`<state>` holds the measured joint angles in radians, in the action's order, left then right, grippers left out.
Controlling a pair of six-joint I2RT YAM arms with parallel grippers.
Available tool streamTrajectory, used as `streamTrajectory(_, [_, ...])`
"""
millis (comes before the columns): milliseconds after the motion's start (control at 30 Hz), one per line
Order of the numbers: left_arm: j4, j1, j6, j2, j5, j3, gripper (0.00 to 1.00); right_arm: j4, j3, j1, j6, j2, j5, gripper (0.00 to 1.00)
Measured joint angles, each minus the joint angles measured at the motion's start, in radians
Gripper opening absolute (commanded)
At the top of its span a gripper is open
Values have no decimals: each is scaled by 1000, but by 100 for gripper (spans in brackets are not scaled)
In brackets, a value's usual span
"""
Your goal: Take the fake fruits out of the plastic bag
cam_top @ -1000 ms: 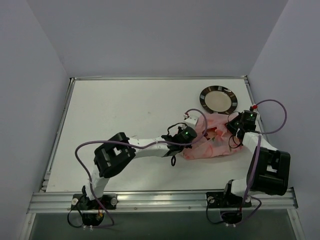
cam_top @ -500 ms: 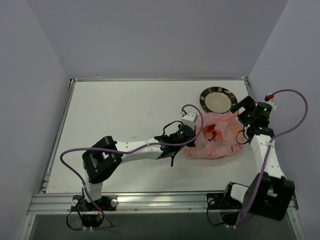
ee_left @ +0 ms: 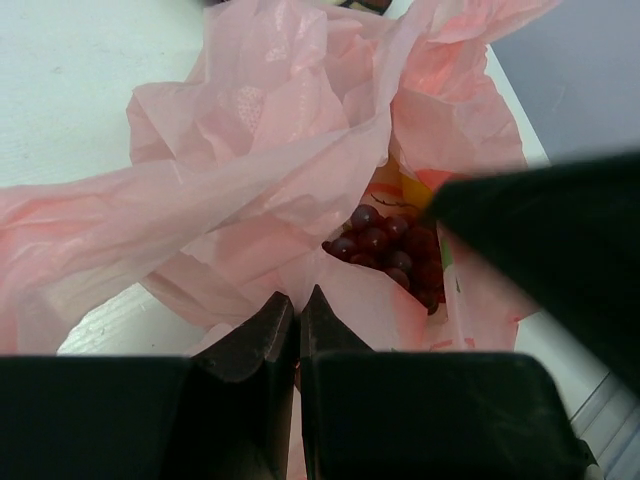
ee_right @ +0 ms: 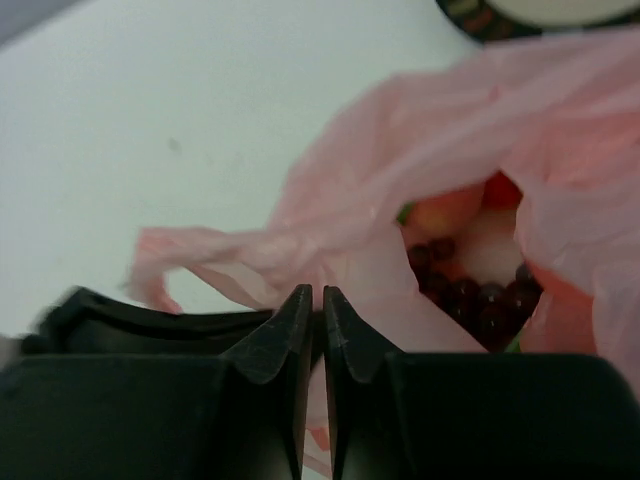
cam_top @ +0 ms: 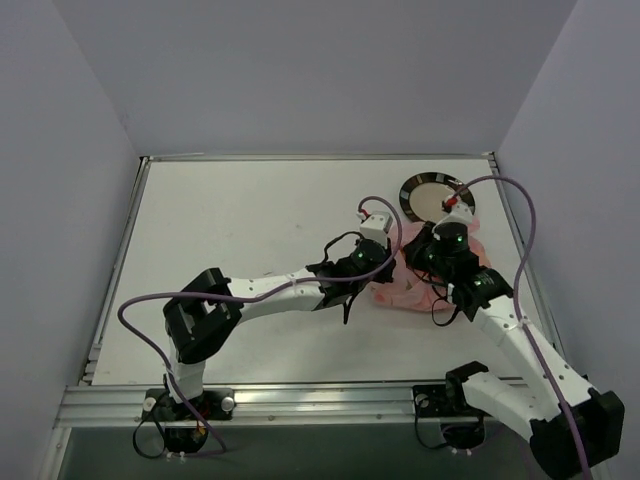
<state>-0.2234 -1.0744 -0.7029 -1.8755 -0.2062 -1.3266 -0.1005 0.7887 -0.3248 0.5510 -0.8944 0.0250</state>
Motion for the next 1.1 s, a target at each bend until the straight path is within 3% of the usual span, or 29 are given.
streamTrajectory(267, [-35,16,-12,0,8,12,2,-15,-134,-5,55,-176,95,9])
streamTrajectory(400, [-55,19,-16,0,17,39,2,69,-122,134,53,-346,116,29])
streamTrajectory(500, [-71,21,-17,0,23,65,2,82,-117,230,59,-434,188,38])
streamTrajectory(767, [-94,32,-21,0,21,108,2,73,-148,328,88,-182,346,51])
streamTrajectory(800, [-98,32,-21,0,20,111,2,74,-149,355,89,-172,348,60])
streamTrajectory(967, [-106,32,-24,0,18,113,2,75,-199,570,93,-229,254,66])
streamTrajectory(1100, [-107,31,-23,0,18,114,2,90,-238,642,103,-295,171,81])
